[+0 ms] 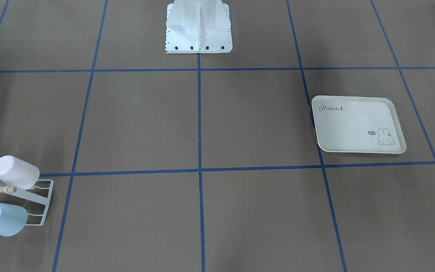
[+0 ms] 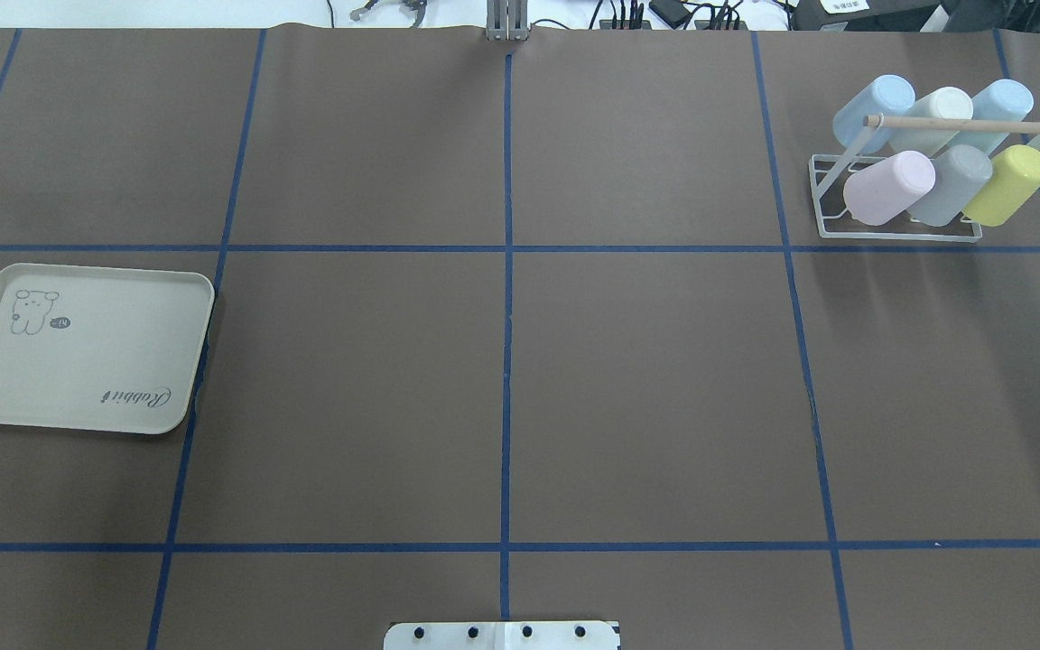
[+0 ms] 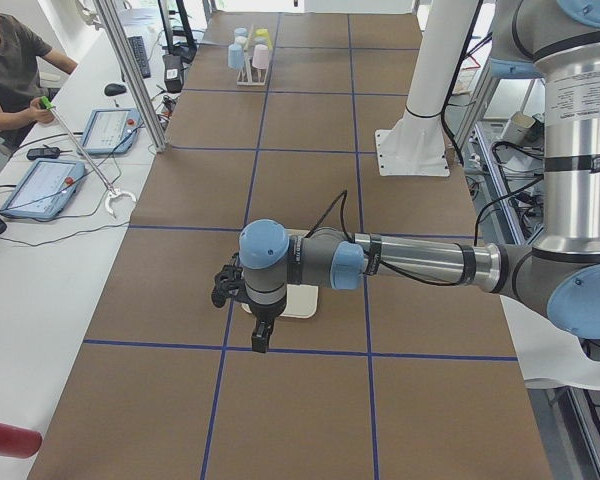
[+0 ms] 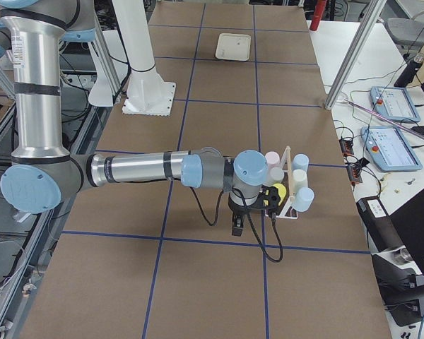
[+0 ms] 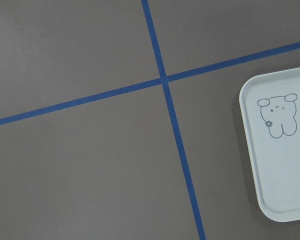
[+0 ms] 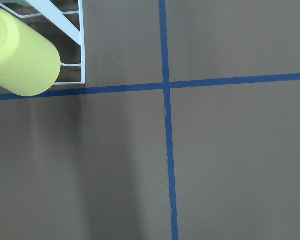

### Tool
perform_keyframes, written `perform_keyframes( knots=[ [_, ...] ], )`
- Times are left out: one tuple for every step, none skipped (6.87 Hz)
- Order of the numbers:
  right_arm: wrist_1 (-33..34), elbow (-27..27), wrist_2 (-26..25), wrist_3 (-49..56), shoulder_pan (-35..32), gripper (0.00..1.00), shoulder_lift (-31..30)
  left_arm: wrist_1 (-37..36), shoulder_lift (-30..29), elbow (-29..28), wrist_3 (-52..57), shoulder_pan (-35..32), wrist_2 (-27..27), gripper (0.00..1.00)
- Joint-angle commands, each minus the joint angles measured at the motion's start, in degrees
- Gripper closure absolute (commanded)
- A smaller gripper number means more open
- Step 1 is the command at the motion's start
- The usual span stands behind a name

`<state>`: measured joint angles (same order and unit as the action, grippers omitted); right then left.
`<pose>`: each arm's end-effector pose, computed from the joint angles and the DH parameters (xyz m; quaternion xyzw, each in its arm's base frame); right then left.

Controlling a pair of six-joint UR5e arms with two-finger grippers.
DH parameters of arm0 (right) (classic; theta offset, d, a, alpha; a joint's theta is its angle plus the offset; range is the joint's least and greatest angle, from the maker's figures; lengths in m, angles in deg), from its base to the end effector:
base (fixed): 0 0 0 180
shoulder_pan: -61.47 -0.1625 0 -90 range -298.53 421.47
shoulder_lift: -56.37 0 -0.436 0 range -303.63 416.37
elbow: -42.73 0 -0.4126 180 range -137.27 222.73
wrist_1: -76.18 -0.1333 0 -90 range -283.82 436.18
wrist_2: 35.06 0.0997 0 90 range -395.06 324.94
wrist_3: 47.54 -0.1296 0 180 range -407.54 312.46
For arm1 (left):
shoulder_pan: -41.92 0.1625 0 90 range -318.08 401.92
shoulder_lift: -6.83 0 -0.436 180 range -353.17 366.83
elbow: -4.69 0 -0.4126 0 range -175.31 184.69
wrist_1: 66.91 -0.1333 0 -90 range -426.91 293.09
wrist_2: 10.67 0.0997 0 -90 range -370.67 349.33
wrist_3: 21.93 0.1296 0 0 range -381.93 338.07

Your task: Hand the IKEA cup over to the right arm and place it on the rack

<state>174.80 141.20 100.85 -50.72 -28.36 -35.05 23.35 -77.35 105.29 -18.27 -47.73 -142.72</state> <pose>0.0387 -0.4960 0.6406 -0.0240 -0.3894 0.0295 0.9203 -0.0436 -0.4750 0.6490 0.0514 0.3571 0.0484 0.9314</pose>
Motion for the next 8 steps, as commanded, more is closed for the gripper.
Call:
perform_keyframes(
  knots=[
    [0.0, 0.1, 0.0, -0.2, 0.0, 0.0, 0.1, 2.1, 0.2, -0.1, -3.6, 0.0, -0.1, 0.0],
    [0.0, 0.1, 0.0, -0.2, 0.0, 0.0, 0.1, 2.1, 0.3, -0.1, -3.6, 0.0, -0.1, 0.0],
    [0.0, 0.1, 0.0, -0.2, 0.0, 0.0, 0.1, 2.1, 0.3, 0.0, -3.6, 0.0, -0.1, 0.0],
    [0.0, 0.1, 0.0, -0.2, 0.0, 0.0, 0.1, 2.1, 0.3, 0.0, -3.6, 0.0, -0.1, 0.0],
    [0.0, 0.1, 0.0, -0.2, 0.0, 0.0, 0.1, 2.1, 0.3, 0.1, -3.6, 0.0, -0.1, 0.0],
    [0.0, 0.3, 0.0, -0.2, 0.0, 0.0, 0.1, 2.1, 0.3, 0.5, -3.6, 0.0, -0.2, 0.0],
    [0.0, 0.4, 0.0, -0.2, 0.0, 0.0, 0.1, 2.0, 0.3, 0.6, -3.6, 0.0, -0.2, 0.0],
    [0.0, 0.4, 0.0, -0.2, 0.0, 0.0, 0.1, 2.1, 0.2, 0.7, -3.6, 0.0, -0.2, 0.0]
  ],
)
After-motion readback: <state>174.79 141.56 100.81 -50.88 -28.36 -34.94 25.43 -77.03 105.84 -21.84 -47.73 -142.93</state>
